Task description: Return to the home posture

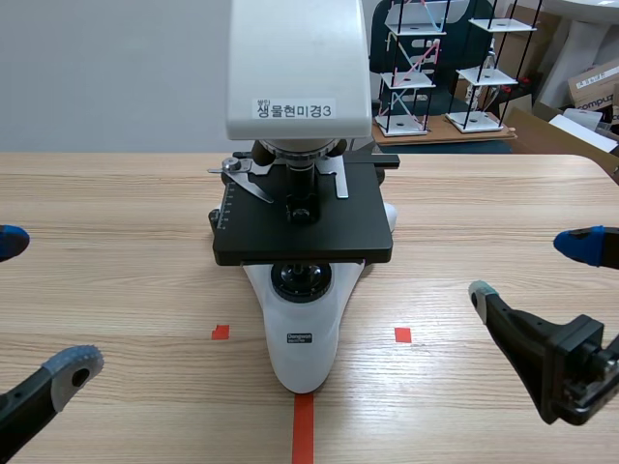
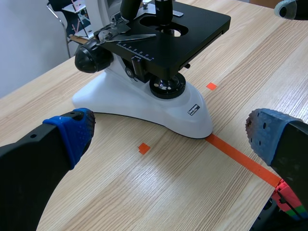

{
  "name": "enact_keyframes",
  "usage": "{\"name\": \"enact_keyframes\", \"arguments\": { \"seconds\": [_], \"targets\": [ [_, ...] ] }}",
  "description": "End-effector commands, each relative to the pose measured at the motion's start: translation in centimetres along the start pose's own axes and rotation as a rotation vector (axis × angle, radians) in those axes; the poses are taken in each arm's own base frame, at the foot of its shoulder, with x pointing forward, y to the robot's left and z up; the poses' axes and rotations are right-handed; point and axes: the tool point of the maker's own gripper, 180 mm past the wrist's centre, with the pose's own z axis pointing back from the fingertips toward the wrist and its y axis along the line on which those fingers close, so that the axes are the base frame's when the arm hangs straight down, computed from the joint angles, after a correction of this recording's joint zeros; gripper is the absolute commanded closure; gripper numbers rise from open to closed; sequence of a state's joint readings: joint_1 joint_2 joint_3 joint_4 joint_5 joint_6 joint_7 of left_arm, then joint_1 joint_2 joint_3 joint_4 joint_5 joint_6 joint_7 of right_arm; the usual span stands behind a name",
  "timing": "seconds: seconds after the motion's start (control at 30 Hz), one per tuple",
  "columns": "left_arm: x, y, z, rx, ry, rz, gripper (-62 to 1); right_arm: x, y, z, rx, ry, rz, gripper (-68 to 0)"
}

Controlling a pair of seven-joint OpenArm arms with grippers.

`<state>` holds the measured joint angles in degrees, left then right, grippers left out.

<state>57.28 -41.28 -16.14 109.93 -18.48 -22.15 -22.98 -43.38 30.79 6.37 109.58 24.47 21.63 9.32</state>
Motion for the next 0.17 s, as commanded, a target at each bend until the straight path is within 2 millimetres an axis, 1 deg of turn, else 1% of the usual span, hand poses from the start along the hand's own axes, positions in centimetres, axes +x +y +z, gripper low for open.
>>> {"name": "enact_keyframes", "arguments": {
  "seconds": [0.0, 0.13],
  "targets": [
    [0.84, -0.12, -0.20, 0.006, -0.039, 0.012, -62.3, 0.97, -0.28, -0.13, -0.008, -0.034, 0.009, -57.3],
    [0.84, -0.12, -0.20, 0.006, -0.039, 0.012, -62.3, 0.97, -0.28, -0.13, -0.008, -0.034, 0.009, -57.3]
  ]
}}
